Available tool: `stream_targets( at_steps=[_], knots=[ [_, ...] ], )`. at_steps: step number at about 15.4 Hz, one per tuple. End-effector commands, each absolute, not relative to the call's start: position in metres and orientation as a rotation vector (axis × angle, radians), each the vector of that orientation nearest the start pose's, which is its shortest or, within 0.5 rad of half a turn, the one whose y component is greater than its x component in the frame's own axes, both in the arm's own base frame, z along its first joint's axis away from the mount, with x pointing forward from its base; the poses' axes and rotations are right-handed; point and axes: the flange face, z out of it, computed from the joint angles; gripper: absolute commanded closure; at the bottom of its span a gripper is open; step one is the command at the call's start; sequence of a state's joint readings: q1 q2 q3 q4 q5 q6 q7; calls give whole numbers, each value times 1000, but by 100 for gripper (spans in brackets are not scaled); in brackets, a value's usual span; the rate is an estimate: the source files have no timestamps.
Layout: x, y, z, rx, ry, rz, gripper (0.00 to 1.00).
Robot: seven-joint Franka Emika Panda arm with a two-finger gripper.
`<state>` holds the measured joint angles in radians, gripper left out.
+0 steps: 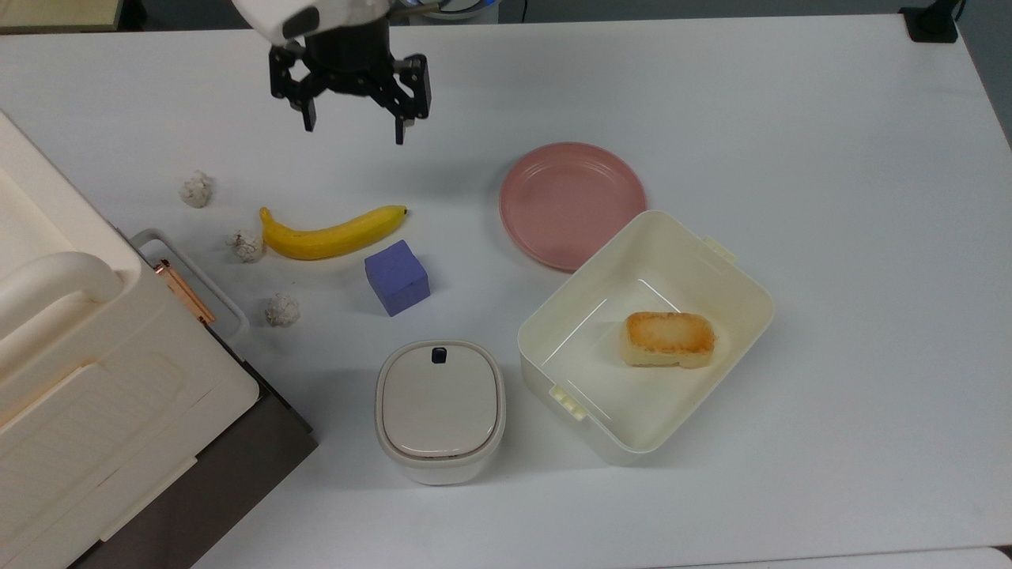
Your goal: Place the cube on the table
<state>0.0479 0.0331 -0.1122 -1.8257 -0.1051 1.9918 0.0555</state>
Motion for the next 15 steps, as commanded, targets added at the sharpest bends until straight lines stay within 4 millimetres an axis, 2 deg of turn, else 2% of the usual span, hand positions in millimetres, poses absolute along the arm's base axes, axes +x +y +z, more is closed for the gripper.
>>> stream_targets(
  at_steps=[1,5,7,9,11,15],
  knots=[
    [580,-33,546,-3190,140,-189,0],
    [579,-13,552,-3160,108,-161,0],
    [581,-16,567,-3153,120,-197,0],
    [577,-14,576,-3129,124,-152,0],
    [571,-15,576,-3128,80,-75,0],
    [570,-22,575,-3129,23,-66,0]
  ],
)
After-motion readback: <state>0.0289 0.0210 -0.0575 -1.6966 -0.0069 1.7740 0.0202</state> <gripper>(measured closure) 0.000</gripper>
